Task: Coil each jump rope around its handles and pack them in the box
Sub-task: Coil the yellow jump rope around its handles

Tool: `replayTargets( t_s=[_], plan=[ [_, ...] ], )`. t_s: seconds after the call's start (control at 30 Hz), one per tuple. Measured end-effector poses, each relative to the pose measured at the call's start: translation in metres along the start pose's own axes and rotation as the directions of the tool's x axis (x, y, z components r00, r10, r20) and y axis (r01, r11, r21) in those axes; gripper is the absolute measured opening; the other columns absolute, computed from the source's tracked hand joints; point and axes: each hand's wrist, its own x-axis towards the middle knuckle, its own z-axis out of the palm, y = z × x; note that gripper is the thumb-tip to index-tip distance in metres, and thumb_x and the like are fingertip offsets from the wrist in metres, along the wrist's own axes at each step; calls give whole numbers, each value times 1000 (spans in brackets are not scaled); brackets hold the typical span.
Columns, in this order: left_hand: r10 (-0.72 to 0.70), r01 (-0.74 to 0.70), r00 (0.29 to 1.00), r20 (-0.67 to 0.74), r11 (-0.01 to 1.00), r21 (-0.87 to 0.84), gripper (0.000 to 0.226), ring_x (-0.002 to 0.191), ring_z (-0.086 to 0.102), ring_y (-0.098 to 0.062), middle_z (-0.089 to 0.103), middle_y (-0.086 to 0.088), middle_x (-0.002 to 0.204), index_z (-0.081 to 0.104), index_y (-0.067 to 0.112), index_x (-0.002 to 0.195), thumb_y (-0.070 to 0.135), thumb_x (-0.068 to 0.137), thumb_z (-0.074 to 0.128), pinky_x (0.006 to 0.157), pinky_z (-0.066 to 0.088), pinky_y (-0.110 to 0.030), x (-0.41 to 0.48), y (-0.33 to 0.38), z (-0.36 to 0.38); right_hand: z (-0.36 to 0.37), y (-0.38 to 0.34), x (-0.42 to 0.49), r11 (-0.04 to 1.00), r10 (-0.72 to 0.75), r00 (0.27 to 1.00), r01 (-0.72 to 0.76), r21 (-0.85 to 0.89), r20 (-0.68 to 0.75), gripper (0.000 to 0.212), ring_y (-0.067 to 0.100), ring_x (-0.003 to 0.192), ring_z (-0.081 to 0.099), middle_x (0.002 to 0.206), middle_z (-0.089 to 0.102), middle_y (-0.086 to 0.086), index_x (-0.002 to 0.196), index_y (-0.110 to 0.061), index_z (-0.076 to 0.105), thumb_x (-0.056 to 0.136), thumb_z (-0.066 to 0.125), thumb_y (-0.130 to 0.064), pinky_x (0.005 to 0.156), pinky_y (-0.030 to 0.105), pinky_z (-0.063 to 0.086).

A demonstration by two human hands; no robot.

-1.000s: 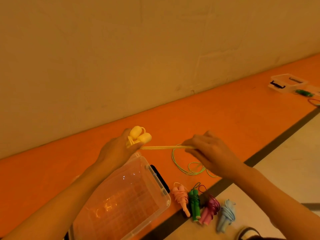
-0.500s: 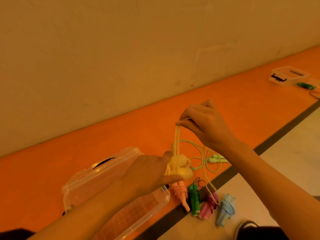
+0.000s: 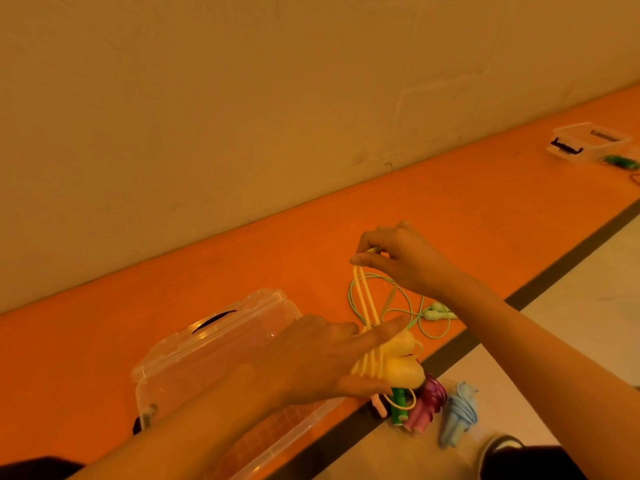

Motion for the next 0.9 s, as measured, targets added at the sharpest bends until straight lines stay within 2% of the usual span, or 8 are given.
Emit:
replayTargets(
  t_s=[0.07, 0.17, 0.37, 0.5, 0.63, 0.7, 0.8, 0.9],
  plan=[
    [2, -2, 1000, -10, 999, 34, 85, 53, 35, -5, 59, 2, 89, -11, 39, 155, 77, 92, 31, 52, 42, -27, 1, 1, 1, 6, -5, 4, 1000, -3, 1000, 3, -14, 3, 25, -2, 63, 45, 77, 68, -8, 86, -21, 70, 91, 63, -44, 74, 34, 34],
    [4, -1, 999, -41, 997, 76, 88, 49, 29, -3, 55, 4, 80, -5, 35, 157, 78, 91, 34, 47, 37, -26, 1, -5, 2, 5, -1, 7, 1000, 12, 999, -11, 21, -39, 28, -4, 61, 43, 74, 65, -10, 85, -20, 70, 90, 61, -45, 71, 34, 31],
    [55, -54, 998, -35, 998, 35, 82, 50, 29, -2, 51, 6, 75, 1, 36, 157, 76, 92, 34, 45, 27, -25, -1, -1, 2, 5, -10, 11, 999, 23, 998, -21, 41, -61, 23, 2, 67, 53, 77, 67, -10, 84, -23, 69, 91, 63, -44, 77, 36, 32],
    [54, -52, 997, -61, 998, 44, 78, 46, 20, -1, 57, 6, 75, 17, 30, 152, 76, 91, 36, 41, 23, -21, -3, -8, 3, 10, -7, 8, 994, 59, 998, -61, 86, 18, 25, -3, 61, 50, 72, 62, -13, 84, -21, 71, 92, 63, -43, 66, 32, 35],
    [-5, 4, 994, -107, 1000, -13, 78, 50, 41, -5, 69, 5, 93, 12, 36, 150, 80, 88, 31, 44, 33, -20, -8, -23, -4, -12, 6, 3, 900, 218, 970, -244, 362, 111, 28, 1, 57, 46, 62, 56, -2, 83, -12, 71, 85, 67, -40, 54, 21, 35],
    [-43, 33, 992, -116, 995, -89, 77, 54, 50, -6, 65, 9, 86, 9, 41, 150, 79, 88, 35, 47, 40, -23, -11, -26, -3, -23, 12, -1, 866, 242, 957, -287, 410, 159, 31, 5, 59, 47, 63, 56, 2, 82, -12, 71, 78, 68, -43, 53, 21, 34],
    [-93, 81, 990, -105, 990, -113, 77, 57, 51, -7, 46, 16, 76, 7, 42, 149, 77, 89, 40, 54, 46, -27, -14, -32, 1, -32, 23, -9, 827, 262, 928, -356, 435, 264, 21, -1, 58, 47, 61, 57, -12, 84, -15, 73, 79, 69, -35, 53, 15, 35],
    [-118, 99, 983, -138, 986, -132, 79, 61, 54, -8, 57, 14, 82, 6, 44, 148, 80, 87, 40, 57, 51, -31, -16, -42, 5, -40, 35, -19, 795, 291, 904, -410, 446, 313, 21, 6, 65, 51, 68, 60, -7, 88, -17, 74, 82, 67, -36, 59, 22, 39]
  ],
)
